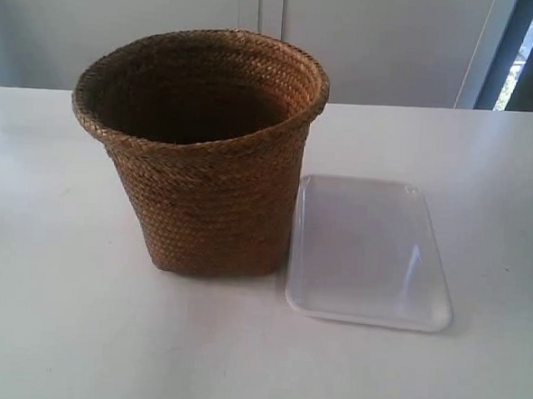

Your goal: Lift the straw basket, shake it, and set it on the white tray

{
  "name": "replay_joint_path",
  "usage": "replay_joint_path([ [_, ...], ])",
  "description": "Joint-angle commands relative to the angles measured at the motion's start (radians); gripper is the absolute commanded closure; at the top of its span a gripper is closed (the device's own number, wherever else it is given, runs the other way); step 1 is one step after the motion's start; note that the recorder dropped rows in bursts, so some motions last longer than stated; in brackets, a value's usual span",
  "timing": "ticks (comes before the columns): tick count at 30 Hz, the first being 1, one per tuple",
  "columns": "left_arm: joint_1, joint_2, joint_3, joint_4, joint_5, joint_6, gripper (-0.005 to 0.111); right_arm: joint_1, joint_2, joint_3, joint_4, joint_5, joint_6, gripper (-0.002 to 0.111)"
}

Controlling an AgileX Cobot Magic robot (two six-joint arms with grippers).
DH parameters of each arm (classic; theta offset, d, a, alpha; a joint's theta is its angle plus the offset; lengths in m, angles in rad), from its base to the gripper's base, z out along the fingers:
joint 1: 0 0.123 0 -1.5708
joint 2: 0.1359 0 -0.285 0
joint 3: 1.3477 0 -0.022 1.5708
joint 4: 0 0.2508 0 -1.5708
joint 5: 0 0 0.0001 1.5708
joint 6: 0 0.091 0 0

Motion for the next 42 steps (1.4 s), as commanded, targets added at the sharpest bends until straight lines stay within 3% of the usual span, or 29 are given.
replay_joint_path([
  [1, 0.071, 0.148, -0.215, 0.06, 0.31, -0.023, 0.107, 0.0, 0.134, -0.243, -0.011, 0.362, -0.127, 0.108],
  [6, 0.165, 0.279, -0.413, 0.131, 0.544, -0.156, 0.107, 0.0, 0.271, -0.42, -0.013, 0.57, -0.129, 0.108],
  [11, 0.167, 0.399, -0.535, 0.133, 0.784, -0.191, 0.107, 0.0, 0.404, -0.507, 0.012, 0.701, -0.112, 0.108],
  [13, 0.167, 0.436, -0.575, 0.133, 0.858, -0.212, 0.105, 0.0, 0.429, -0.516, 0.049, 0.647, -0.096, 0.108],
  [16, 0.167, 0.459, -0.621, 0.17, 0.926, -0.215, 0.091, 0.0, 0.433, -0.516, 0.078, 0.572, 0.007, 0.108],
  [22, 0.167, 0.461, -0.634, 0.129, 0.9, -0.24, 0.057, 0.003, 0.46, -0.534, 0.275, 0.602, -0.103, 0.104],
  [24, 0.167, 0.461, -0.634, 0.08, 0.895, -0.232, 0.052, 0.011, 0.482, -0.552, 0.24, 0.649, -0.113, 0.091],
  [29, 0.16, 0.479, -0.634, 0.05, 0.894, -0.212, 0.052, 0.03, 0.52, -0.562, 0.142, 0.705, -0.12, 0.047],
  [31, 0.147, 0.49, -0.634, 0.048, 0.898, -0.207, 0.052, 0.03, 0.528, -0.562, 0.142, 0.699, -0.126, 0.039],
  [36, 0.099, 0.532, -0.634, 0.047, 0.883, -0.17, 0.052, 0.03, 0.541, -0.562, 0.15, 0.696, -0.126, 0.037],
  [42, 0.097, 0.567, -0.634, 0.076, 0.884, -0.166, 0.052, 0.03, 0.543, -0.559, 0.16, 0.685, -0.118, 0.044],
])
